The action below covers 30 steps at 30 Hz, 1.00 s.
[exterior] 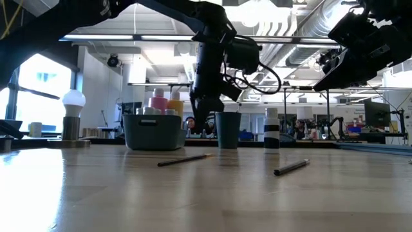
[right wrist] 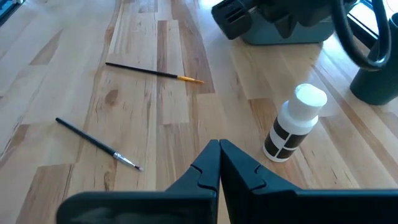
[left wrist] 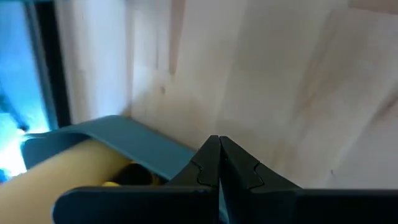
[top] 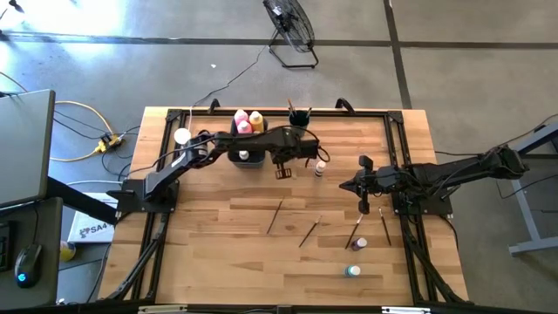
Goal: Pick & Place Paint Supplies
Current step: Put the gold paint brush into the green cup
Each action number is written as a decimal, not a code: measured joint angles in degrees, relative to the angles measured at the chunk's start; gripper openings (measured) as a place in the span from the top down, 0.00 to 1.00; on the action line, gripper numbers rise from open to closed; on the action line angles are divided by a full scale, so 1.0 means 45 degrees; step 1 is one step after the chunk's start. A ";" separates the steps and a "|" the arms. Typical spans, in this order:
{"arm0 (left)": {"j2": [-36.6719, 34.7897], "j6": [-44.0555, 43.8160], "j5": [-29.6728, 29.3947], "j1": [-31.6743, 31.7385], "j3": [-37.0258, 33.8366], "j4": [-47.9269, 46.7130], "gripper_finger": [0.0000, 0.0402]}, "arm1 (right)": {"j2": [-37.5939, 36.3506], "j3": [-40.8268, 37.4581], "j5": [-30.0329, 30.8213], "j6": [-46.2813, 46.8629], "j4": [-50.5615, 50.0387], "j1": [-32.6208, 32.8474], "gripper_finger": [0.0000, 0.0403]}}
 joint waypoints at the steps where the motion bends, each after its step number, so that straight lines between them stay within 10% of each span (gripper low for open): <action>1: 0.0000 -0.0007 0.0235 -0.0004 0.0000 -0.0041 1.00 | 0.0000 0.0000 0.0000 0.0000 -0.0005 -0.0001 1.00; 18: -0.3139 0.2231 0.5940 -0.0544 -0.0408 0.7048 1.00 | 0.0000 -0.0005 0.1092 -0.0128 -0.0389 -0.0001 1.00; 30: -0.3935 0.2188 0.5762 -0.2269 -0.2851 0.9849 1.00 | 0.0000 -0.0005 0.1303 -0.0128 -0.0291 -0.0001 1.00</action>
